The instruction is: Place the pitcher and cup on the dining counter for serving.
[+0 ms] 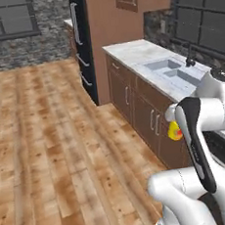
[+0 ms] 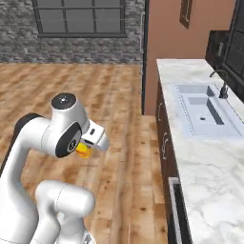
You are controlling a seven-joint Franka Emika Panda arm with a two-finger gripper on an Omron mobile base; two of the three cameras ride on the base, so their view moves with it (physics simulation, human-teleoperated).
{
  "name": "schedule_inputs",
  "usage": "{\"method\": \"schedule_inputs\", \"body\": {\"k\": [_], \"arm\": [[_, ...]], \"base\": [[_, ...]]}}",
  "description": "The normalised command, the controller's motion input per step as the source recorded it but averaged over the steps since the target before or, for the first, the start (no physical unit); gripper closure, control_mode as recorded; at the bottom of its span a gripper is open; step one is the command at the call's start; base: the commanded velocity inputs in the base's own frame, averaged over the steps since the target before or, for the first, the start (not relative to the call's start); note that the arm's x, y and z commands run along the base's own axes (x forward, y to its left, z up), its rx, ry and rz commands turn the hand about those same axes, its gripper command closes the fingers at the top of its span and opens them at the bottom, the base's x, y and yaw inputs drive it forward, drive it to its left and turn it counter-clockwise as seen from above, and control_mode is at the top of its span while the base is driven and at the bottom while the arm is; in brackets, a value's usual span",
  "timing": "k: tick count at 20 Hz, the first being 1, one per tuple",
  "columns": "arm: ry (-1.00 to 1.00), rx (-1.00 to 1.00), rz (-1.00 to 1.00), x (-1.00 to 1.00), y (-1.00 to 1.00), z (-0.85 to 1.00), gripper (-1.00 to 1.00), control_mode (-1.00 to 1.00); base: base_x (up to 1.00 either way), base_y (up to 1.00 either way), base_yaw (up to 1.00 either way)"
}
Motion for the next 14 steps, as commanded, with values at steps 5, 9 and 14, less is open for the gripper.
{"method": "schedule_inputs", "body": {"k": [5, 9, 14], "arm": [[0.0, 0.0, 0.0, 0.0, 0.0, 0.0, 1.0, 1.0], [0.0, 0.0, 0.0, 0.0, 0.0, 0.0, 1.0, 1.0], [0.0, 0.0, 0.0, 0.0, 0.0, 0.0, 1.0, 1.0]], "base": [[-0.01, 0.07, 1.0], [0.0, 0.03, 1.0], [0.27, 0.01, 0.91]]}}
